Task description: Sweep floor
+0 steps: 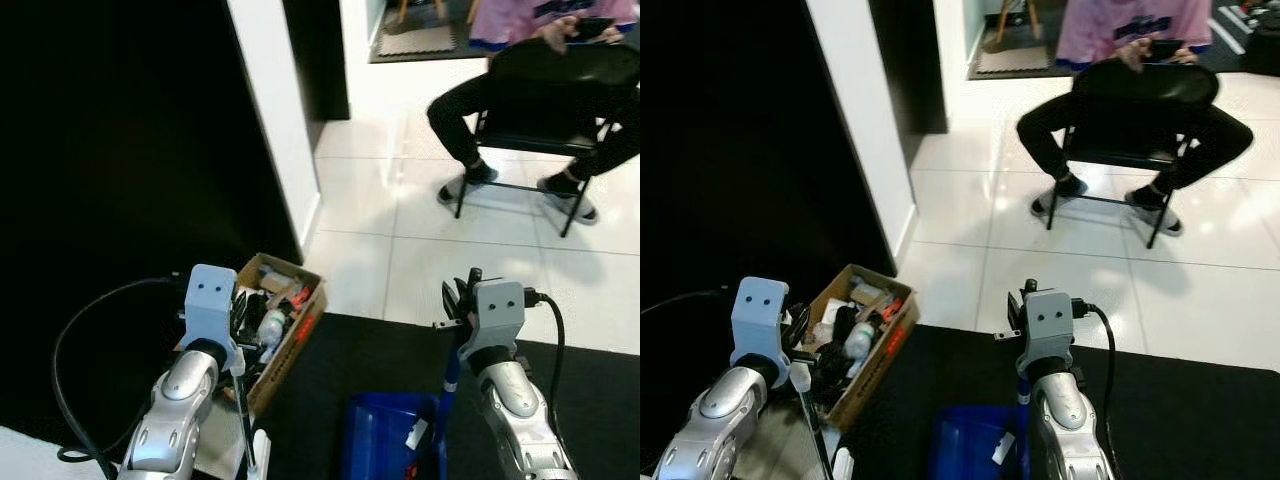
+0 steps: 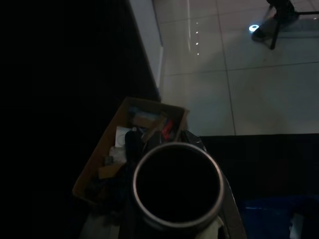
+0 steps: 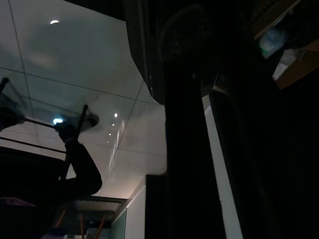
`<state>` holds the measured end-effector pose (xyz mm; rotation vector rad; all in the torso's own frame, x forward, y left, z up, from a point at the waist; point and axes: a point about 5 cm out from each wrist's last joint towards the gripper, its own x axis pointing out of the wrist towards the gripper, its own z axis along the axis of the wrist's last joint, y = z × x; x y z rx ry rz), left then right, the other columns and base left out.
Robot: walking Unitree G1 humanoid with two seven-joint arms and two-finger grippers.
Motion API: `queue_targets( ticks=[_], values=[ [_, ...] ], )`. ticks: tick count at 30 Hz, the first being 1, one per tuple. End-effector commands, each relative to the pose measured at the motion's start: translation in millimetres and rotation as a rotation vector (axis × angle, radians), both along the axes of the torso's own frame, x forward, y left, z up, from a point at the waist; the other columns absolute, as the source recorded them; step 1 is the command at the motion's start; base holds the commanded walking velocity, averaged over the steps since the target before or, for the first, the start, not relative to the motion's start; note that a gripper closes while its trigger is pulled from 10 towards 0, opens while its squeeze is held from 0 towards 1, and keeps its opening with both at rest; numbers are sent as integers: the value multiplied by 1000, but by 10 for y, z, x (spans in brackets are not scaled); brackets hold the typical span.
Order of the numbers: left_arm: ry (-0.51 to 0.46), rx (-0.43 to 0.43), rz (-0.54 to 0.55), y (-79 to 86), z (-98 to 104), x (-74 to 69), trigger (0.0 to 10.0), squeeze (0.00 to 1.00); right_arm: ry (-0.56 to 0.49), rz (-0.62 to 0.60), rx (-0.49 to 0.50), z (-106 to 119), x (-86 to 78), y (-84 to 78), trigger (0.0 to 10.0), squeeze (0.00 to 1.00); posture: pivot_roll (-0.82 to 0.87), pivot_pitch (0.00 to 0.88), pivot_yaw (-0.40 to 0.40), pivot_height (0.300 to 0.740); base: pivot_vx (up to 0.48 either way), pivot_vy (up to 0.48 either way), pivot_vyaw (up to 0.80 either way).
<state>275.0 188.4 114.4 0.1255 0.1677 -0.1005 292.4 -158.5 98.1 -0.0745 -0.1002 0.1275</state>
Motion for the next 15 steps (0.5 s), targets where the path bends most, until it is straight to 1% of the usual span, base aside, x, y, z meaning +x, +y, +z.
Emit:
queue_targets(
  ticks=[1, 15],
  values=[
    [2, 20, 25, 78, -4, -19, 10000, 0, -24, 19, 15, 37, 6, 70, 10000, 0, -8, 111, 113, 740, 0, 0, 800],
    [1, 19, 23, 70, -3, -18, 10000, 0, -25, 18, 12, 33, 5, 68, 10000, 0, -8, 113, 113, 740, 0, 0, 800]
  ],
)
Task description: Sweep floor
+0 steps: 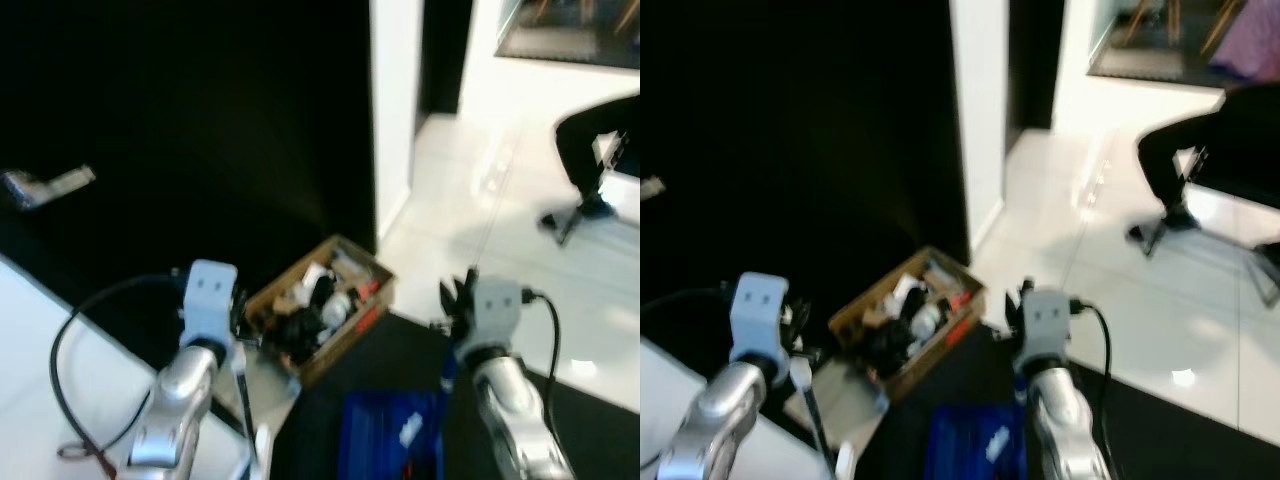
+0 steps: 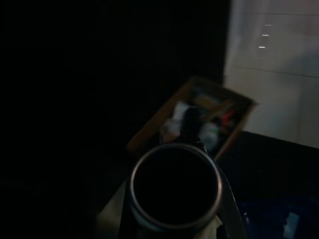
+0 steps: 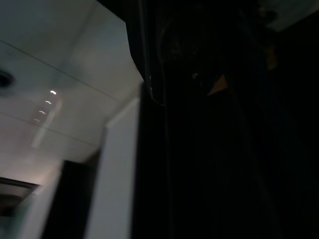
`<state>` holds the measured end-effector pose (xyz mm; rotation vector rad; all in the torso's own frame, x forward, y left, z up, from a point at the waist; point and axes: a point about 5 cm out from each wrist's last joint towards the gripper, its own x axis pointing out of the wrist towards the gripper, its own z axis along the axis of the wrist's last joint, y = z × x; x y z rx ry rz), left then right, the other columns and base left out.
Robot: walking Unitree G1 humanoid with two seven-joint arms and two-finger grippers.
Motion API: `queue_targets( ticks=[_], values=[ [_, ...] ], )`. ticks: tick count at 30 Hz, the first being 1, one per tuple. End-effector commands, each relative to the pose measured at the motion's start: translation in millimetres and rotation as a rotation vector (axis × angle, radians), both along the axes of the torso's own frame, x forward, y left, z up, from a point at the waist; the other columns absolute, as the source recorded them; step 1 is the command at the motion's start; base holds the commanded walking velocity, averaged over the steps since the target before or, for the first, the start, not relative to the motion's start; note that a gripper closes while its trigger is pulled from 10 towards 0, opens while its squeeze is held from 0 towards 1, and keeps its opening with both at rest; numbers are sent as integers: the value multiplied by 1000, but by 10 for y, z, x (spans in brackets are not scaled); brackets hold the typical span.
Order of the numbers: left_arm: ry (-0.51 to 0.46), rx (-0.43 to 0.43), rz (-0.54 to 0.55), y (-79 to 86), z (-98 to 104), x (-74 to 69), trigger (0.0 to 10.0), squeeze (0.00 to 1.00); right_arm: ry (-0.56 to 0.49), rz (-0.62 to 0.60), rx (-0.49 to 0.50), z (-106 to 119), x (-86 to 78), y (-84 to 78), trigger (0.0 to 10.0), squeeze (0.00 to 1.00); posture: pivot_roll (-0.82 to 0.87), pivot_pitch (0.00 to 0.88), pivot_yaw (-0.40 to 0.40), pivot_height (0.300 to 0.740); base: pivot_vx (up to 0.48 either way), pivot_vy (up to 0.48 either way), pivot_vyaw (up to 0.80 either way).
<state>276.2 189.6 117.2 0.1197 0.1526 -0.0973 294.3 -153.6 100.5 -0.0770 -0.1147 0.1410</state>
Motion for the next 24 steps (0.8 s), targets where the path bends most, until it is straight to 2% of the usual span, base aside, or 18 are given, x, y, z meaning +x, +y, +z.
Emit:
queue_targets(
  ticks=[1, 24],
  values=[
    [16, 24, 20, 58, -31, -30, 10000, 0, -11, 4, 14, 9, -14, 20, 10000, 0, -8, 113, 113, 740, 0, 0, 800],
    [15, 22, 15, 41, -30, -19, 10000, 0, -11, -1, 11, 5, -13, 19, 10000, 0, -9, 113, 114, 740, 0, 0, 800]
  ],
)
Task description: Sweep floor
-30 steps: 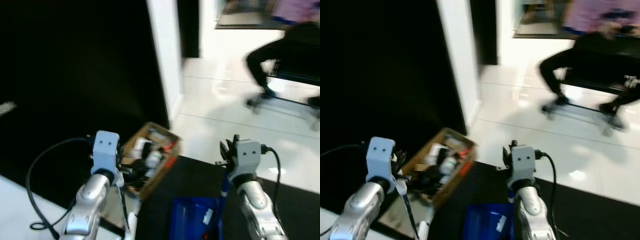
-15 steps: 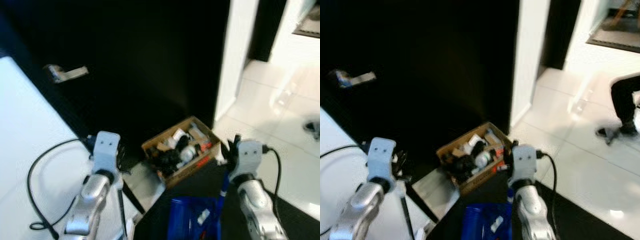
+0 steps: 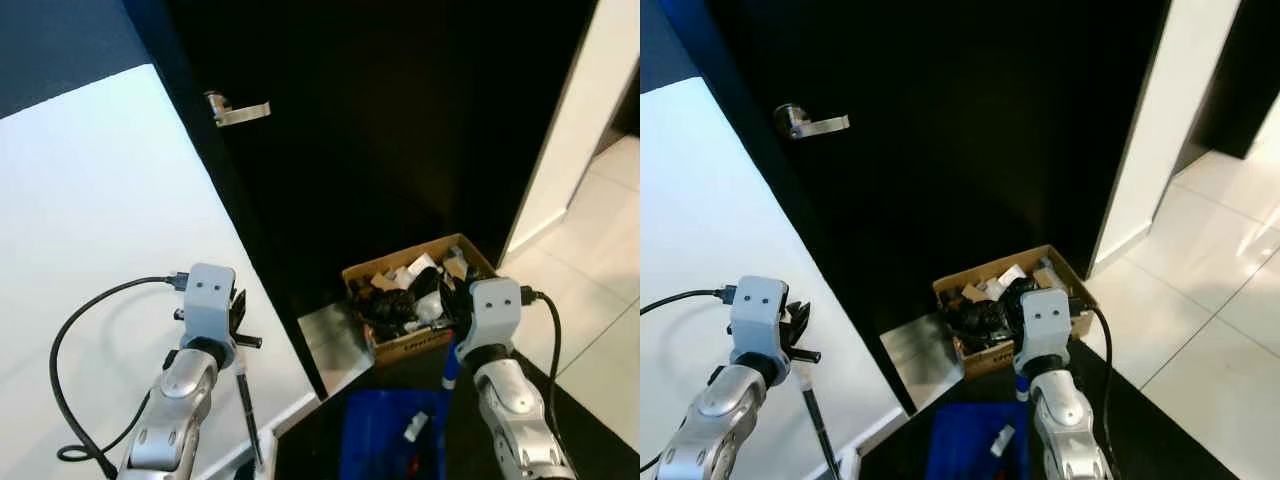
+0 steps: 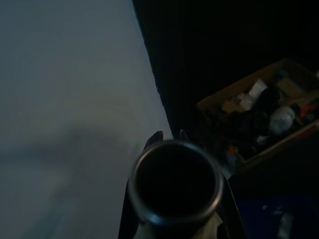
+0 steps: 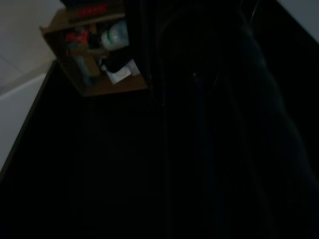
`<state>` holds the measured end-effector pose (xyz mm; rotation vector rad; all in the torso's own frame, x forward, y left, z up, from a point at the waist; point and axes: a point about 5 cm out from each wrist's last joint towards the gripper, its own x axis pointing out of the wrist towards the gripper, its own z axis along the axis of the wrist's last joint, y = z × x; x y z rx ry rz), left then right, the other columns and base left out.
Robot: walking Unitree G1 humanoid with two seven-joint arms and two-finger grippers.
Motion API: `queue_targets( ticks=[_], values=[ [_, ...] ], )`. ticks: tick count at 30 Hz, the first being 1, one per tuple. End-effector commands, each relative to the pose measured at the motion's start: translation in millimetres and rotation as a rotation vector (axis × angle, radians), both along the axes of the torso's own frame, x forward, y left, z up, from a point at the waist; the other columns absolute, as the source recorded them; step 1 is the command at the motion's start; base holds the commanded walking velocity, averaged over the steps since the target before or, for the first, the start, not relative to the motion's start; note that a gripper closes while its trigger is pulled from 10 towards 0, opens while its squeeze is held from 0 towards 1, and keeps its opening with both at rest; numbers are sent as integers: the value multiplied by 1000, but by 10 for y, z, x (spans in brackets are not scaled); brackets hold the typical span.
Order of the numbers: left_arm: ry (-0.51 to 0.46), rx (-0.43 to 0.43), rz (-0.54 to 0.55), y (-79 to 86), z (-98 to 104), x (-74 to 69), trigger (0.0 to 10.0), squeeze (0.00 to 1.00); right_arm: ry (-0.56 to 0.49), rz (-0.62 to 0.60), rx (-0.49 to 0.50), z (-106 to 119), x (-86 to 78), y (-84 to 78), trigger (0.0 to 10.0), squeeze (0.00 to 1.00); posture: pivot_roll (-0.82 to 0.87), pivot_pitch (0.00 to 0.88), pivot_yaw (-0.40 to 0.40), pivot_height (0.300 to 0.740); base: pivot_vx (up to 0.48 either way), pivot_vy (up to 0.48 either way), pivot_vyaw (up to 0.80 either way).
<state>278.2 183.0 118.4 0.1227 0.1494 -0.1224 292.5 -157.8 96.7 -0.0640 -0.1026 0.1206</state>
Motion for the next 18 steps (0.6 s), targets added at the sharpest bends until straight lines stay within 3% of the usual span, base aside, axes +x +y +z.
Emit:
queue_targets(
  ticks=[1, 18],
  values=[
    [16, 21, 40, 106, -42, -39, 10000, 0, -24, 19, -2, 43, 5, 60, 10000, 0, -9, 113, 114, 740, 0, 0, 800],
    [15, 21, 31, 86, -43, -13, 10000, 0, -28, 5, -15, 51, 21, 44, 10000, 0, -16, 105, 116, 740, 0, 0, 781]
  ],
)
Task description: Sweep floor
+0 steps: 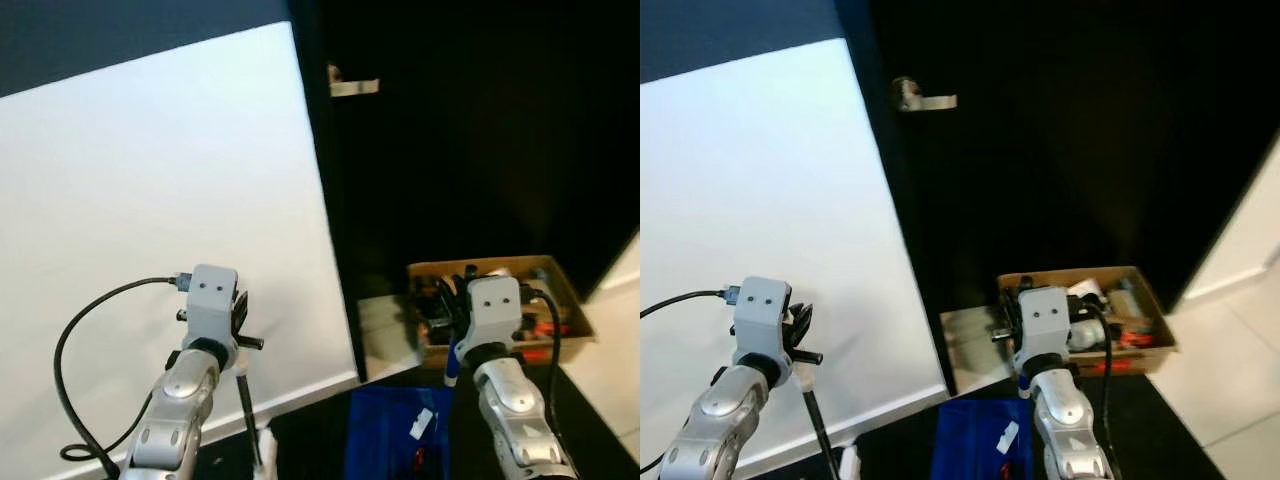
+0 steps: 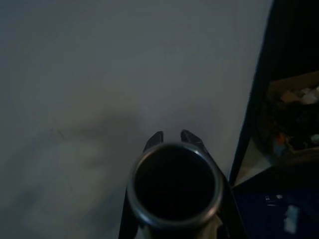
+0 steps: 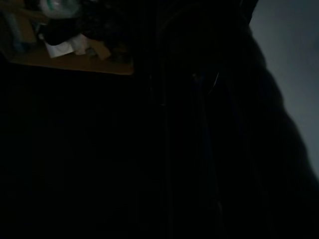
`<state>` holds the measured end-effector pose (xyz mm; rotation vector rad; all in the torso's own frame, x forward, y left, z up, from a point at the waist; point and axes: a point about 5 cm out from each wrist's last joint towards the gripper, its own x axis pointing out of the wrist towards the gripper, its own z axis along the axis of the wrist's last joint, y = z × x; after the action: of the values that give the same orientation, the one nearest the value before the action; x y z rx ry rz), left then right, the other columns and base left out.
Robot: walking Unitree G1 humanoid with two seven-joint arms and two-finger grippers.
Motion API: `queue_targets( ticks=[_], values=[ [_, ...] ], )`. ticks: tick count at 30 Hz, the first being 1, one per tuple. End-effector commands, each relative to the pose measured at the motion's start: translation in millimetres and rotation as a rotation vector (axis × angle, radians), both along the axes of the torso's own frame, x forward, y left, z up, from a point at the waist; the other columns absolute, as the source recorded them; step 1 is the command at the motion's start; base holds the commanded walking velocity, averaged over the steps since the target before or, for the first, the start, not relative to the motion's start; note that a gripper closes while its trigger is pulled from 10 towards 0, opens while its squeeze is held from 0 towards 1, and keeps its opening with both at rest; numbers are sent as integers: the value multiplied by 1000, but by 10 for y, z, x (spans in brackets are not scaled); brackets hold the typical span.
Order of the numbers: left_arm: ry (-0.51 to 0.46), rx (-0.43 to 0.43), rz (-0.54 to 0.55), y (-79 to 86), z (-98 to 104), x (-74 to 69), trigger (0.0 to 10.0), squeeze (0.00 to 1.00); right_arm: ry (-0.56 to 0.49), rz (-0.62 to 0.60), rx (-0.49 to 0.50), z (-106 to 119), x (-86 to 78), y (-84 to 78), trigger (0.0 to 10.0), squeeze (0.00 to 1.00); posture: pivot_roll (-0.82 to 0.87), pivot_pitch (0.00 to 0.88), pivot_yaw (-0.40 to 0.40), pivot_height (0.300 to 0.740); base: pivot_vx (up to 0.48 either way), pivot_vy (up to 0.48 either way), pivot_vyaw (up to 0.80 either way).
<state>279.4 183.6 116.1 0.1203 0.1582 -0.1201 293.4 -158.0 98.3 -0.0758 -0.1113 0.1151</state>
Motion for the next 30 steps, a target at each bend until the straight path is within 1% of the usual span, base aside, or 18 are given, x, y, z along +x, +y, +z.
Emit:
queue_targets(
  ticks=[1, 12, 14, 23, 25, 30],
  values=[
    [7, 23, 28, 80, -21, -25, 10000, 0, -18, 11, -4, 36, 11, 47, 10000, 0, -16, 105, 116, 740, 0, 0, 475],
    [24, 9, 6, 24, -56, 9, 10000, 0, -24, -7, 3, 50, 24, 30, 10000, 0, -24, 99, 115, 740, 0, 0, 0],
    [29, 1, 2, -7, -64, 24, 10000, 0, -24, -6, 3, 50, 27, 36, 10000, 0, -25, 100, 114, 740, 0, 0, 0],
    [-1, 4, 3, -59, -32, 67, 10000, 0, -21, -5, 1, 43, 28, 49, 10000, 0, -26, 102, 118, 740, 0, 0, 0],
    [-9, -1, 4, -63, -23, 78, 10000, 0, -21, -7, 3, 42, 27, 49, 10000, 0, -26, 103, 119, 740, 0, -315, 0],
    [-15, -3, 8, -67, -11, 98, 10000, 0, -20, -9, 4, 37, 20, 49, 10000, 0, -26, 102, 120, 740, 254, -403, 0]
  ],
)
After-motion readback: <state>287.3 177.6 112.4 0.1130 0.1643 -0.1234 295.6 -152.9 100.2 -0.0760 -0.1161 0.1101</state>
